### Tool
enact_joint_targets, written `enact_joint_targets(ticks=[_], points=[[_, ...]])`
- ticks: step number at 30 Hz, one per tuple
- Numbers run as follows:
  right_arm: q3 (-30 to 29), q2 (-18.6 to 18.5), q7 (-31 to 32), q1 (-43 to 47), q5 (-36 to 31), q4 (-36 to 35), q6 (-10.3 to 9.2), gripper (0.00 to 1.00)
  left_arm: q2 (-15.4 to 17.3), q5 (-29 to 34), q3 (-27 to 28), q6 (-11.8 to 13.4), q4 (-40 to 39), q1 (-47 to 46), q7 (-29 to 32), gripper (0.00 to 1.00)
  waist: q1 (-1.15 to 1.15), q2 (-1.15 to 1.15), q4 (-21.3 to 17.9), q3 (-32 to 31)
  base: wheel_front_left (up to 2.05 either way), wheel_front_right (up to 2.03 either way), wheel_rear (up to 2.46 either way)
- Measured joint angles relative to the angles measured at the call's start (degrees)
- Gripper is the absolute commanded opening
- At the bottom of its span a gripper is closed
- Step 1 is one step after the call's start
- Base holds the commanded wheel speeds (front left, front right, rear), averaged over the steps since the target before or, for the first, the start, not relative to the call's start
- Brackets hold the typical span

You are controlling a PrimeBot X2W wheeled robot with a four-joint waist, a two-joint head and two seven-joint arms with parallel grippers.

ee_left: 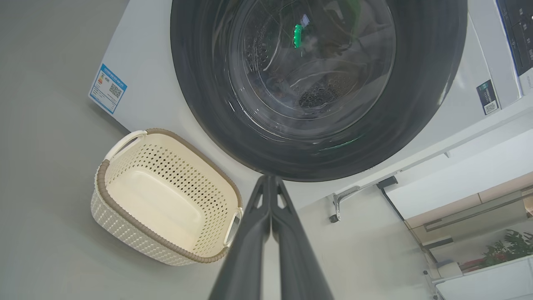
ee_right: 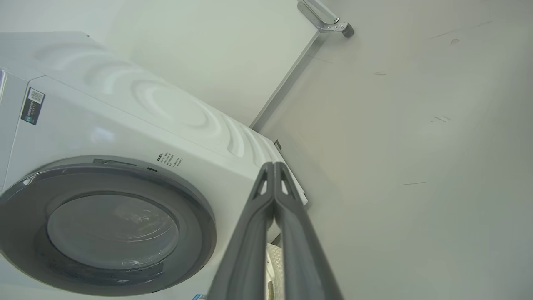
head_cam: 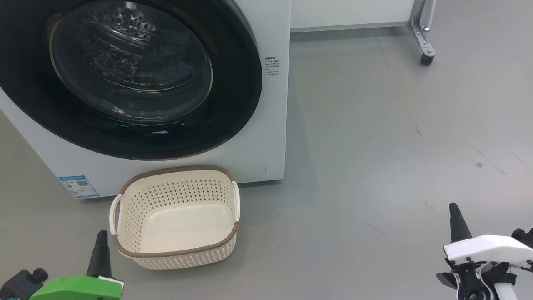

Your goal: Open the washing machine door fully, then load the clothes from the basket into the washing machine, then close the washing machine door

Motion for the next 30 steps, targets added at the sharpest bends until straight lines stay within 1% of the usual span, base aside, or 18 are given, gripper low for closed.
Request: enact_joint_targets(ticks=[6,8,15,16,24,29,30], points=[[-0.7,0.1,0.9,0.0,4.5,-0.1,0.1,0.0,0.1,-4.1,0.4,0.0,0.1,-0.7,1.3,0.0,0.0,0.0,-0.1,0.0,0.0,0.0,0.0],[-0.9,0.1,1.3,-0.1,6.0,-0.1,0.42,0.0,0.1,-5.2,0.5,0.0,0.1,-1.0,1.6,0.0,0.0,0.0,-0.1,0.0,0.0,0.0,0.0],[-1.6,0.1,2.7,-0.5,11.2,-0.2,0.42,0.0,0.2,-10.6,0.7,0.0,0.3,-1.4,3.0,0.0,0.0,0.0,-0.2,-0.1,0.0,0.0,0.0],[-1.6,0.1,2.7,-0.5,11.2,-0.2,0.42,0.0,0.2,-10.6,0.7,0.0,0.3,-1.4,3.0,0.0,0.0,0.0,-0.2,-0.1,0.0,0.0,0.0],[-2.5,0.1,4.2,-1.1,17.1,-0.4,0.47,0.0,0.4,-15.8,0.9,0.0,0.5,-2.4,4.6,0.0,0.0,0.0,-0.4,-0.1,0.0,0.0,0.0],[-3.1,0.1,5.2,-1.2,20.9,-0.4,0.48,0.0,0.4,-19.4,1.0,0.0,0.8,-2.7,5.5,0.0,0.0,0.0,-0.4,-0.1,0.0,0.0,0.0],[-3.3,0.1,5.6,-1.2,22.3,-0.4,0.49,0.0,0.5,-21.2,1.1,0.0,0.8,-3.0,6.0,0.0,0.0,0.0,-0.5,-0.1,0.0,0.0,0.0]])
